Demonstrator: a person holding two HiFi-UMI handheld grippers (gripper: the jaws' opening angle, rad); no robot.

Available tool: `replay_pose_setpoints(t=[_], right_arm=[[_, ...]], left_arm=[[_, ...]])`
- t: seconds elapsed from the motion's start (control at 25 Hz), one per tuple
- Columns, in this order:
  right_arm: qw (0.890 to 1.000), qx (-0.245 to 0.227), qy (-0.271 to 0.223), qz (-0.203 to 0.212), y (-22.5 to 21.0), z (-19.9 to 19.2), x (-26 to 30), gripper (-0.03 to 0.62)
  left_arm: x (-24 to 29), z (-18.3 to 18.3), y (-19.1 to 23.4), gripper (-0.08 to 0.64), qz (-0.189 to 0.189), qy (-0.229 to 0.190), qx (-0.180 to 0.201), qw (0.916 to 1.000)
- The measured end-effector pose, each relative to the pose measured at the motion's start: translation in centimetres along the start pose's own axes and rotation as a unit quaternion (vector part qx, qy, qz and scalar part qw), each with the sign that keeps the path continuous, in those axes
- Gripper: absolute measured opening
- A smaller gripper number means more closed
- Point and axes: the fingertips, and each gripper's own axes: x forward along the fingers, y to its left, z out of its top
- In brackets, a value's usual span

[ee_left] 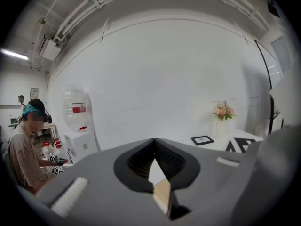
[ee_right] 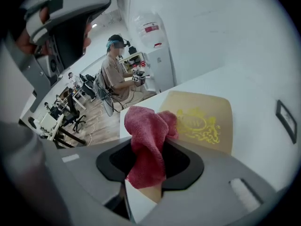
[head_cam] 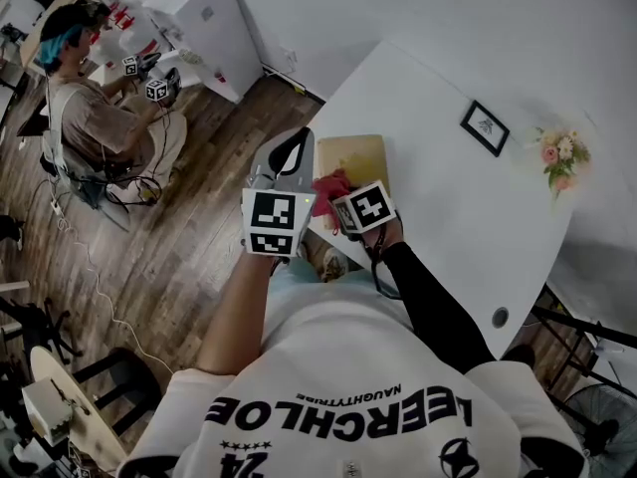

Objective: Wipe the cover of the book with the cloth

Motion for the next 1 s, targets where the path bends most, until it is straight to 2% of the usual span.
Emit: replay_pose_setpoints(t=[0.24,0.44,0.52,0.6,0.76,0.88,1.0], right_arm=[[0.998,0.035,-0.008,-0.054,-5.0,-1.1,-2.0,0.149],[0.990,0.077,-0.015,-0.116,-9.8,-2.7,-4.3,0.149],[0.987,0.094,-0.019,-0.128,-10.7,-3.3,-4.7,0.150],[0.985,0.113,-0.026,-0.129,-11.1,-3.6,-4.8,0.150],[0.985,0.096,-0.043,-0.134,-10.0,-2.6,-5.6,0.150],[0.986,0.106,-0.064,-0.114,-8.0,-1.2,-5.9,0.150],[0.988,0.105,-0.065,-0.090,-4.9,-0.1,-5.2,0.150]], left_arm=[[0.2,0.2,-0.5,0.055,-0.006,-0.003,0.002,1.0000],[0.7,-0.2,-1.4,0.055,-0.024,-0.004,-0.003,0.9997],[0.9,-0.4,-1.7,0.055,-0.033,-0.003,-0.002,0.9994],[1.0,-0.5,-2.0,0.055,-0.042,-0.005,-0.004,0.9991],[0.7,-0.6,-1.4,0.055,-0.050,-0.006,-0.014,0.9986],[0.1,-0.9,-0.8,0.055,-0.059,-0.003,-0.018,0.9981],[-0.7,-1.1,0.1,0.055,-0.065,0.000,-0.025,0.9976]])
